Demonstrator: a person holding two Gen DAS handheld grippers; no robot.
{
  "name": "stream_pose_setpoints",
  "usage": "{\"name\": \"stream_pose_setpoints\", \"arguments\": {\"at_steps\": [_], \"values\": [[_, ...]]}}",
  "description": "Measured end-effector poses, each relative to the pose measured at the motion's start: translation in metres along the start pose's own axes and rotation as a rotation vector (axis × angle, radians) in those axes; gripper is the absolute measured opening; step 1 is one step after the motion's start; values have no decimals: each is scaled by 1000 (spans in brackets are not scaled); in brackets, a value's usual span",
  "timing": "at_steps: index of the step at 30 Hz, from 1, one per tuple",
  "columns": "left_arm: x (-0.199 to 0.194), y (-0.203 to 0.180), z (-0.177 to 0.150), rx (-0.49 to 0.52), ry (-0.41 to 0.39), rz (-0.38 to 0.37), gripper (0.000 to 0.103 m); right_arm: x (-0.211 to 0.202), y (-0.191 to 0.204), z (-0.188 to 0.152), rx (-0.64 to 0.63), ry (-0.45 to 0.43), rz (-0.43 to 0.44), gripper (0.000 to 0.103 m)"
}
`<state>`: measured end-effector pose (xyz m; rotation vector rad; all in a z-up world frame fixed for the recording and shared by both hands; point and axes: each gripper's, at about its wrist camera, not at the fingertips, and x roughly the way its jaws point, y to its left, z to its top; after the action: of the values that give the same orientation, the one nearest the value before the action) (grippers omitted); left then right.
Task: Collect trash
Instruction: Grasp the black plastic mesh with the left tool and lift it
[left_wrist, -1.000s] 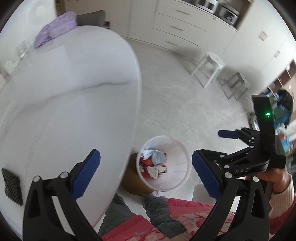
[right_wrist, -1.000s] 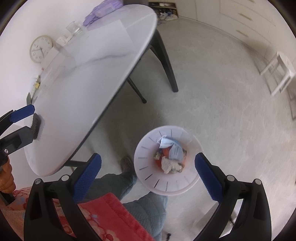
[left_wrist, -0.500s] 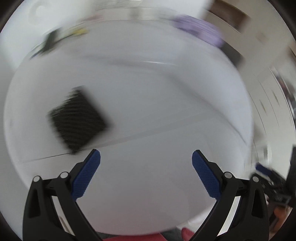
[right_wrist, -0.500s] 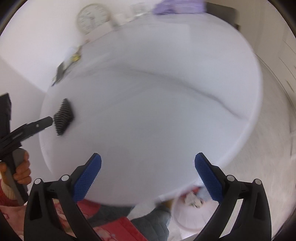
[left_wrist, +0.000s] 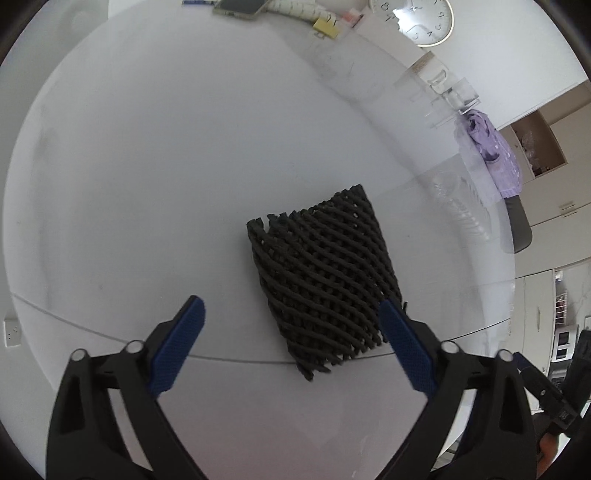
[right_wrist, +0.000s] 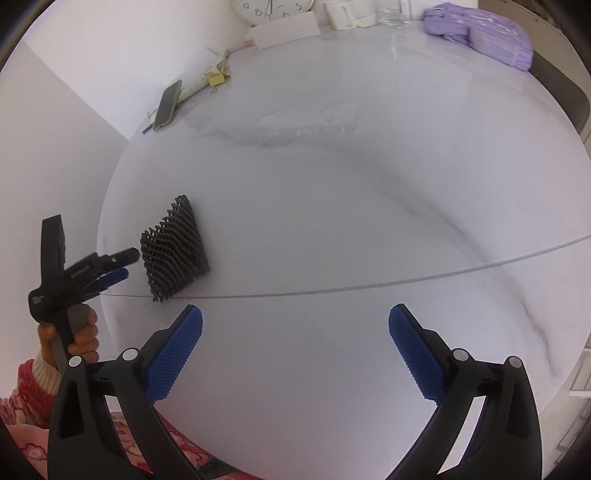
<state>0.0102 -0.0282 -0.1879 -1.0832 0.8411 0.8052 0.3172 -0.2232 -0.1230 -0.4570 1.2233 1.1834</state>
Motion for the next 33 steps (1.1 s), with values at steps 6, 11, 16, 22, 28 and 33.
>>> {"name": "stream_pose_setpoints", "arguments": {"at_steps": [6, 11, 16, 22, 28, 33], "values": [[22, -6, 8, -17, 31, -7, 80, 8, 4, 8, -4, 17, -7, 100], [32, -24, 13, 16, 26, -4, 73, 8, -1, 6, 15, 24, -11, 100], [41, -42, 15, 58, 35, 25, 43, 5, -3, 2, 20, 20, -15, 100], [38, -58, 15, 133, 5, 101, 12, -2, -10, -8, 31, 15, -20, 100], [20, -72, 16, 190, -49, 132, 11, -3, -14, -14, 34, 12, -20, 100], [10, -87, 16, 246, -46, 140, 11, -1, -14, -10, -39, 24, -27, 100]]}}
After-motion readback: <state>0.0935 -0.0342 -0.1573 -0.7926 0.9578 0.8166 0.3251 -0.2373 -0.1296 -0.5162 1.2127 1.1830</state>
